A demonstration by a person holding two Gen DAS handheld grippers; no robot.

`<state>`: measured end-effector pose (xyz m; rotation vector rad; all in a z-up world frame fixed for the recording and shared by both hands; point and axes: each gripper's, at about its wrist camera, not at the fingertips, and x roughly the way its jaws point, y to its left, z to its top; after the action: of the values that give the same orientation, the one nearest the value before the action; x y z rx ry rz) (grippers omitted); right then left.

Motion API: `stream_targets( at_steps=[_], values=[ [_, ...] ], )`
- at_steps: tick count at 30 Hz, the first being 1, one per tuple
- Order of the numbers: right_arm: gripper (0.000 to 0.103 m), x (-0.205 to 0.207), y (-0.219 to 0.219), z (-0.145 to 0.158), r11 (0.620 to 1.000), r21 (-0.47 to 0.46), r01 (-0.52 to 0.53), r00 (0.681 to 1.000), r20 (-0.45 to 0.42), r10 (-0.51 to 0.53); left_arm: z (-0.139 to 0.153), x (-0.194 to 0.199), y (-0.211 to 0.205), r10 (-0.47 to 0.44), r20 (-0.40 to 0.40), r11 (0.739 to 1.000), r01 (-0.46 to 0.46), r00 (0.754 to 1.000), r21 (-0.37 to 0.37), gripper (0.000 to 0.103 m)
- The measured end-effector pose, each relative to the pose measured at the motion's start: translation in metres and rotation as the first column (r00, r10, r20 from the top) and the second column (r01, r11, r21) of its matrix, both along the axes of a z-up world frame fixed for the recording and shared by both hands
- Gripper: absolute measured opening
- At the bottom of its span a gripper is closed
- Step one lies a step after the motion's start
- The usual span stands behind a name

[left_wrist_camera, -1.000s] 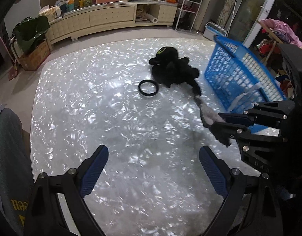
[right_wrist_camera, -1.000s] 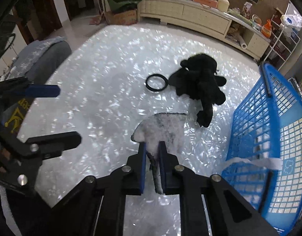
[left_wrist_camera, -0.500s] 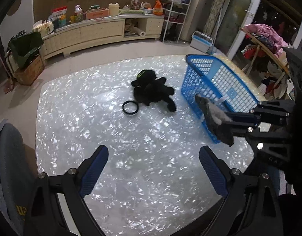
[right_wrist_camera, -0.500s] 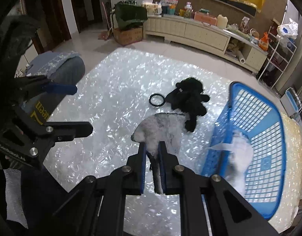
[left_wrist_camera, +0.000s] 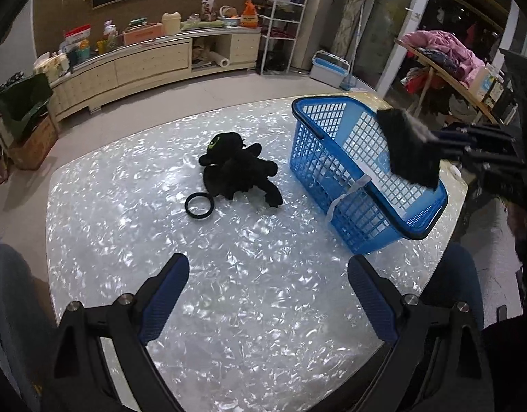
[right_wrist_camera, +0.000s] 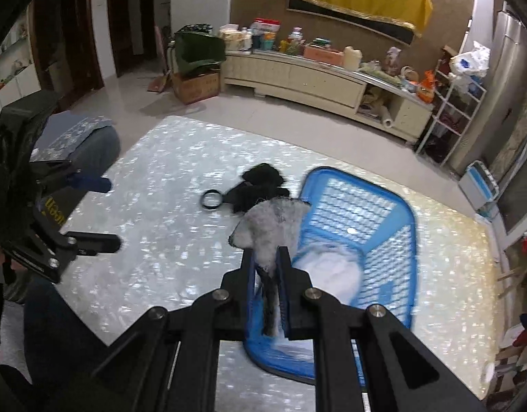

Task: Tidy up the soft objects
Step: 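Carry the grey felt pad with the right gripper into the blue basket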

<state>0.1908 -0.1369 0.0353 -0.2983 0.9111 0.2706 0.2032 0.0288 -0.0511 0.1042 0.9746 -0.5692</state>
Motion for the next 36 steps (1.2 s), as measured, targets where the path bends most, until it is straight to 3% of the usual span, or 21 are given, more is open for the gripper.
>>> stream_targets(
  at_steps=[5, 14, 23, 28, 36],
  values=[
    [0.011, 0.010, -0.024, -0.007, 0.999, -0.026, 0.045, 0.999, -0.008, -0.045, -0.010, 0.016, -0.003, -0.048, 0.007, 0.998, 0.048, 0.999, 0.034, 0.093],
    [0.011, 0.029, -0.040, -0.036, 0.995, -0.065, 0.074, 0.995, -0.069, -0.078, -0.033, 0.040, 0.004, -0.041, 0.043, 0.992, 0.036, 0.998, 0.125, 0.093],
    [0.011, 0.050, -0.058, -0.066, 0.993, -0.077, 0.089, 0.985, -0.143, -0.099, -0.074, 0.069, 0.007, -0.054, -0.007, 0.987, 0.055, 0.998, 0.154, 0.093],
    [0.011, 0.056, -0.064, -0.078, 0.992, -0.075, 0.098, 0.979, -0.172, -0.110, -0.089, 0.087, 0.005, -0.049, -0.024, 0.990, 0.052, 0.999, 0.128, 0.093],
    [0.012, 0.068, -0.072, -0.090, 0.992, -0.071, 0.100, 0.970, -0.214, -0.113, -0.105, 0.117, -0.007, -0.067, 0.000, 0.990, 0.067, 0.998, 0.122, 0.093]
  ],
)
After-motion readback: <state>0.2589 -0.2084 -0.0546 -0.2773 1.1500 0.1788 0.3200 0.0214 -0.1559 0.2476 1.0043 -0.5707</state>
